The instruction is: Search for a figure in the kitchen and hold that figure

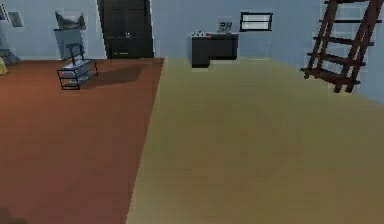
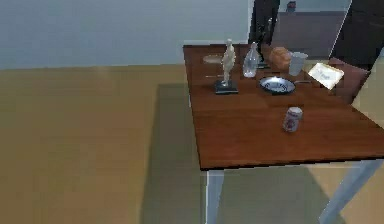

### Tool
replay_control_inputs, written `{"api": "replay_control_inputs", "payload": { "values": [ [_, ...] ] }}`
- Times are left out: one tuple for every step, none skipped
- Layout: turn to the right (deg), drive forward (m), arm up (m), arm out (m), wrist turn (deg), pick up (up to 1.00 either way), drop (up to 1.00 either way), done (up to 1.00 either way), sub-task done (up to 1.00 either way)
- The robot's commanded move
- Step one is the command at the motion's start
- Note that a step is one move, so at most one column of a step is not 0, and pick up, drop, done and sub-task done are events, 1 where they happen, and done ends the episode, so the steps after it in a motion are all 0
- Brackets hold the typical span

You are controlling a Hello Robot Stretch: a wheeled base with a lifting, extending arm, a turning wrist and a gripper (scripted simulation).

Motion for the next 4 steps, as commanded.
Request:
{"api": "replay_control_inputs", "payload": {
  "values": [
    [-45.0, 0.00, 0.00, 0.00, 0.0, 0.00, 0.00, 0.00, 0.00],
    [0.0, 0.05, 0.00, 0.00, 0.0, 0.00, 0.00, 0.00, 0.00],
    [45.0, 0.00, 0.00, 0.00, 0.0, 0.00, 0.00, 0.00, 0.00],
    [36.0, 0.00, 0.00, 0.00, 0.0, 0.00, 0.00, 0.00, 0.00]
  ]
}}
